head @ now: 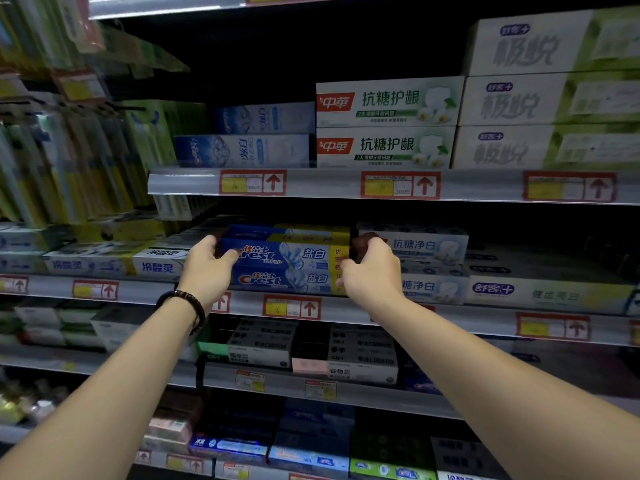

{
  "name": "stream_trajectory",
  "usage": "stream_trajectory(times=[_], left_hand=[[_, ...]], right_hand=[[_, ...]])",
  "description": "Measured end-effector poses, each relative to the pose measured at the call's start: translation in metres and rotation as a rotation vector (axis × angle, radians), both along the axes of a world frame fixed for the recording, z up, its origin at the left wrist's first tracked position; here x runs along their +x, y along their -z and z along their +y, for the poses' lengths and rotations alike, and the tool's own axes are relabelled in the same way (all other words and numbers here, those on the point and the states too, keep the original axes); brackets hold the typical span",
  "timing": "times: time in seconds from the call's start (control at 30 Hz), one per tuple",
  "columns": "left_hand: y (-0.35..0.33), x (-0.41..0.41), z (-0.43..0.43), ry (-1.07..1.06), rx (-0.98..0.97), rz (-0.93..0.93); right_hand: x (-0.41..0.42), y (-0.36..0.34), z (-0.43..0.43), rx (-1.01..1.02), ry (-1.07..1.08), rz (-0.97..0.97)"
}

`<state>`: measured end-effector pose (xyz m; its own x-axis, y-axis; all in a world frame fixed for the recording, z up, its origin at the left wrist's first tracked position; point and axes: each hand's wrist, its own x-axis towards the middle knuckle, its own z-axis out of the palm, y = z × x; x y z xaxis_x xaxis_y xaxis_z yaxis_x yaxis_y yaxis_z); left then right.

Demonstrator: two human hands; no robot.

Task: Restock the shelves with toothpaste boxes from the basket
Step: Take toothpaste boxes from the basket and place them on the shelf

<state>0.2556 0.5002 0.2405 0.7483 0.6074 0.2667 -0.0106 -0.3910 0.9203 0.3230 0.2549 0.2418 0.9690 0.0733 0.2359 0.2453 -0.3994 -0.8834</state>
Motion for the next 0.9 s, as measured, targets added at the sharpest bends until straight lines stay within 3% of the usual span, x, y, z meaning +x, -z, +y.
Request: stream_trajectory(times=[0.5,0.9], left_hand=[[0.009,0.013,0.011,0.010,0.042,0.040],[0.011,0.011,0.009,-0.045,0.358,0.158]], right_hand=[[0.007,0.001,0.010,-0.111,0.126,-0.028],[0.007,0.003,0.011,-0.244,0.211,-0.079]])
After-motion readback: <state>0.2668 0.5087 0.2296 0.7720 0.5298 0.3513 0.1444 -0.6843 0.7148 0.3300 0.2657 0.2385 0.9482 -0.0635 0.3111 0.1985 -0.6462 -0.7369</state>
